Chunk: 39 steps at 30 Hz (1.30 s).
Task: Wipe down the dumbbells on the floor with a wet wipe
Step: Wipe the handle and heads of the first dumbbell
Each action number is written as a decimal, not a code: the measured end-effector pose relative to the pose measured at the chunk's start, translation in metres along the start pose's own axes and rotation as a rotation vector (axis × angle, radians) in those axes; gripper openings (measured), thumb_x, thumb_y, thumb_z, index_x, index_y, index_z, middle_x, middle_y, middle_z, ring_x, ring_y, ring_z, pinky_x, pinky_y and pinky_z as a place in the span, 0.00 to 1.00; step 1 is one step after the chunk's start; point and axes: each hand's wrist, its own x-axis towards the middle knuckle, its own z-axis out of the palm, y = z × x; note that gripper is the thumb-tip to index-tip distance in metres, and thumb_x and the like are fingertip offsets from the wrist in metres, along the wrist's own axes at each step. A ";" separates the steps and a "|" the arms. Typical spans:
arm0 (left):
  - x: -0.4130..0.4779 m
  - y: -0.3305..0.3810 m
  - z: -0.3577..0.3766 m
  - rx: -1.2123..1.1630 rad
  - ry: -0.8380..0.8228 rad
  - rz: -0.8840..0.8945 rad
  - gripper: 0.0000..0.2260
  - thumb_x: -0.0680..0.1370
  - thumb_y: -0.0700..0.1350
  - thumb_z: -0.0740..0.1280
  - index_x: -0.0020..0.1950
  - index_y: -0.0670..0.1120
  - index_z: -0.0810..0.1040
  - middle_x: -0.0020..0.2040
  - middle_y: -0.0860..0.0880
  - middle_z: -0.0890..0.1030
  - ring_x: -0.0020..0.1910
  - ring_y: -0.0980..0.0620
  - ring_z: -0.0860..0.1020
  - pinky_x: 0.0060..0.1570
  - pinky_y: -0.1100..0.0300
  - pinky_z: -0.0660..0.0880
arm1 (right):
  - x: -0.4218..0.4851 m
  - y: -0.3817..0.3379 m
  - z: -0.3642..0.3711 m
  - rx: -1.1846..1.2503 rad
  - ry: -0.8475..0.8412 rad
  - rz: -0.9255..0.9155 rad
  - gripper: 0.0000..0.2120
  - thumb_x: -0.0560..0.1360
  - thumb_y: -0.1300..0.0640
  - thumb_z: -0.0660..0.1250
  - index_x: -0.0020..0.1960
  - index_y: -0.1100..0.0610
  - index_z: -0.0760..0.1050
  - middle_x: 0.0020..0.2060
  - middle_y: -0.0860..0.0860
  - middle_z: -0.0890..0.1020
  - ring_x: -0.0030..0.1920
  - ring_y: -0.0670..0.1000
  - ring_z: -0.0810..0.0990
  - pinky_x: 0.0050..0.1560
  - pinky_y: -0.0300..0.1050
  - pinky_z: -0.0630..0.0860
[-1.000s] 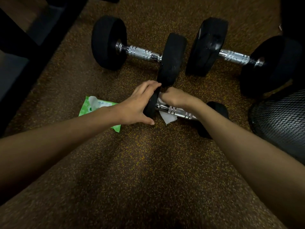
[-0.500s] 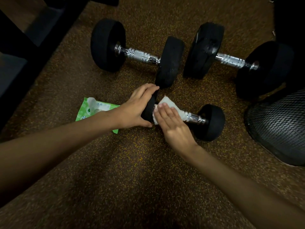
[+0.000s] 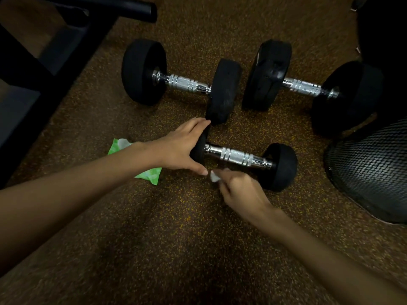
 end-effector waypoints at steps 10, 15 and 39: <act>0.004 0.067 -0.030 -0.546 0.189 0.011 0.27 0.74 0.58 0.66 0.71 0.49 0.68 0.62 0.51 0.77 0.61 0.57 0.75 0.58 0.63 0.72 | 0.016 -0.002 -0.093 1.125 0.201 0.406 0.06 0.74 0.58 0.69 0.50 0.57 0.78 0.47 0.58 0.82 0.50 0.55 0.81 0.52 0.52 0.78; 0.013 0.084 -0.027 -0.936 0.120 -0.035 0.16 0.74 0.50 0.70 0.60 0.48 0.77 0.49 0.46 0.82 0.48 0.54 0.81 0.45 0.61 0.80 | 0.015 0.019 -0.109 1.276 0.130 0.451 0.12 0.74 0.55 0.67 0.55 0.59 0.80 0.50 0.57 0.83 0.50 0.53 0.81 0.49 0.45 0.78; 0.094 0.097 0.044 -0.102 -0.056 -0.137 0.18 0.79 0.61 0.55 0.42 0.50 0.76 0.48 0.45 0.79 0.50 0.43 0.77 0.44 0.55 0.69 | 0.000 0.076 -0.064 0.444 0.188 0.531 0.18 0.82 0.48 0.54 0.70 0.49 0.68 0.66 0.53 0.69 0.67 0.51 0.67 0.59 0.33 0.57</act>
